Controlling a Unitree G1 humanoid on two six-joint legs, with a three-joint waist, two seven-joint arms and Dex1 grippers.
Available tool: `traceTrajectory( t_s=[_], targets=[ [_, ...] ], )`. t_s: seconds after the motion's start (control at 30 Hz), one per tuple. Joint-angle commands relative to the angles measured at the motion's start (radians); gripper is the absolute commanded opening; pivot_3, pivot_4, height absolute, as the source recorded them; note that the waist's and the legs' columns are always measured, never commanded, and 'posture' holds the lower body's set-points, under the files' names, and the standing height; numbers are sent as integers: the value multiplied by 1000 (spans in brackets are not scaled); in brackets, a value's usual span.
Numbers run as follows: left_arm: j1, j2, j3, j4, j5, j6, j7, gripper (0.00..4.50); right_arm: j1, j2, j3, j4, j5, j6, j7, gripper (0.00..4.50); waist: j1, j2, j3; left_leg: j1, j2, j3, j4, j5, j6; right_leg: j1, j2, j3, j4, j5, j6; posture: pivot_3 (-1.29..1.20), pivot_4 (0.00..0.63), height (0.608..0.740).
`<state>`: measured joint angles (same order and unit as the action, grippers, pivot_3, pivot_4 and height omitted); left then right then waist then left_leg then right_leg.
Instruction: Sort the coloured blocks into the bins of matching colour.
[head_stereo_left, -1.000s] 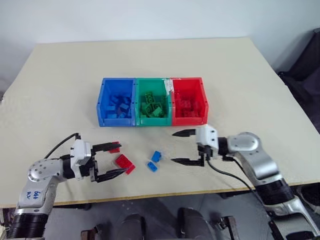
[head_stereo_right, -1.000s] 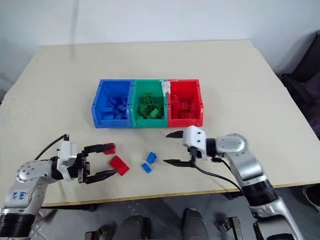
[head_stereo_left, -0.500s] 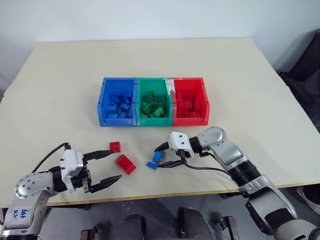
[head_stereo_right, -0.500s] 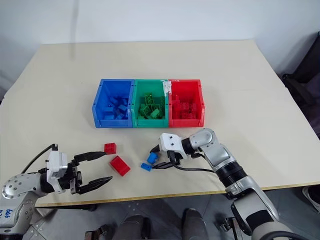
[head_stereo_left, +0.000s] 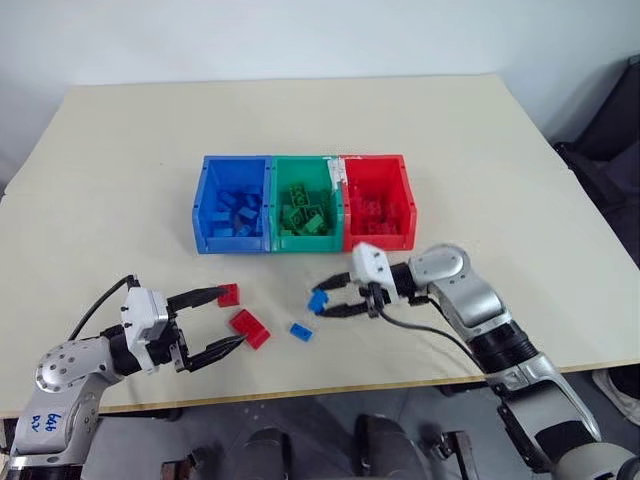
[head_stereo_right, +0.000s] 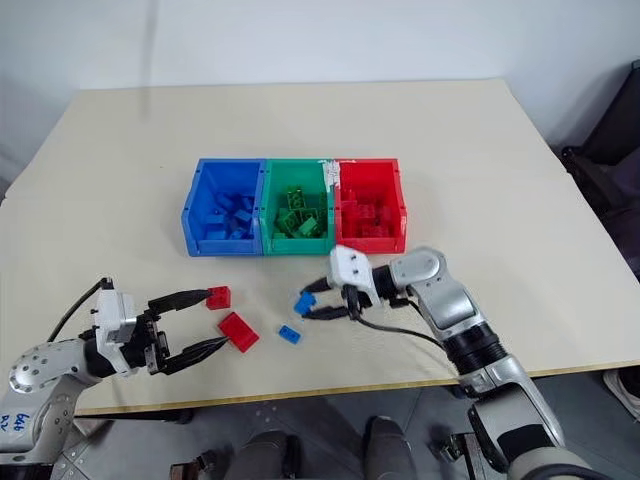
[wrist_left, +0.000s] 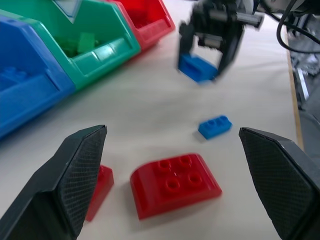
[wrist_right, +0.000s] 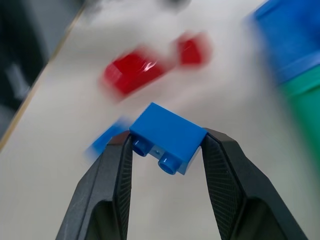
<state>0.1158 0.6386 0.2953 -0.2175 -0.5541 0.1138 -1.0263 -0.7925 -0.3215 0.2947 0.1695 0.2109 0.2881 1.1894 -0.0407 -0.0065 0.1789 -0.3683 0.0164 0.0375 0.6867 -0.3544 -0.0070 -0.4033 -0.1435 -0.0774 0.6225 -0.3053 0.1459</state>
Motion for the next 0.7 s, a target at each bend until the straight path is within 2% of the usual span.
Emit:
traceTrajectory(
  t_s=[0.03, 0.17, 0.23, 0.4, 0.5, 0.67, 0.7],
  targets=[
    [3, 4, 51, 12, -23, -12, 7, 4500, -134, 113, -44, 40, 0, 64, -162, 1633, -4, 0, 0, 0, 0, 0, 0, 1, -1, -2, 0, 0, 1, 0, 0, 0, 150, 740],
    [-2, 26, 114, 92, -15, -37, 2, 4500, -306, 246, -23, 298, -115, 39, -368, 1633, -12, 0, 0, -1, 0, -1, -1, 1, -2, -3, 0, 0, 4, -1, -3, 0, 150, 740],
    [3, 34, 136, 104, -20, -43, -8, 4500, -372, 305, -36, 443, -145, -51, -450, 1633, -13, 0, 0, -2, -2, 0, -1, 1, -2, -4, 0, 0, 5, -1, -3, 0, 150, 740],
    [7, 27, 158, 98, -31, -43, -5, 4500, -465, 379, -59, 675, -189, -145, -553, 1633, -22, 0, 0, -3, -2, -1, -3, 1, -1, -6, -2, -1, 5, -1, -3, 0, 150, 740],
    [17, 11, 164, 77, -46, -40, 6, 4500, -476, 400, -97, 715, -159, -168, -541, 2700, -29, 0, 0, -3, -2, -1, -4, 1, -1, -6, -1, -3, 5, -1, -3, 0, 150, 740],
    [25, 6, 158, 74, -46, -44, 1, 4500, -424, 371, -110, 589, -120, -194, -401, 4426, -45, 0, 0, -3, -2, -1, -4, 0, -1, -6, -1, -3, 4, -1, -3, 0, 150, 740],
    [22, 6, 155, 76, -46, -44, 0, 4500, -396, 346, -114, 535, -111, -199, -374, 4469, -45, 0, 0, -3, -2, -1, -4, 0, -1, -6, -1, -3, 4, -1, -3, 0, 150, 740]
  ],
)
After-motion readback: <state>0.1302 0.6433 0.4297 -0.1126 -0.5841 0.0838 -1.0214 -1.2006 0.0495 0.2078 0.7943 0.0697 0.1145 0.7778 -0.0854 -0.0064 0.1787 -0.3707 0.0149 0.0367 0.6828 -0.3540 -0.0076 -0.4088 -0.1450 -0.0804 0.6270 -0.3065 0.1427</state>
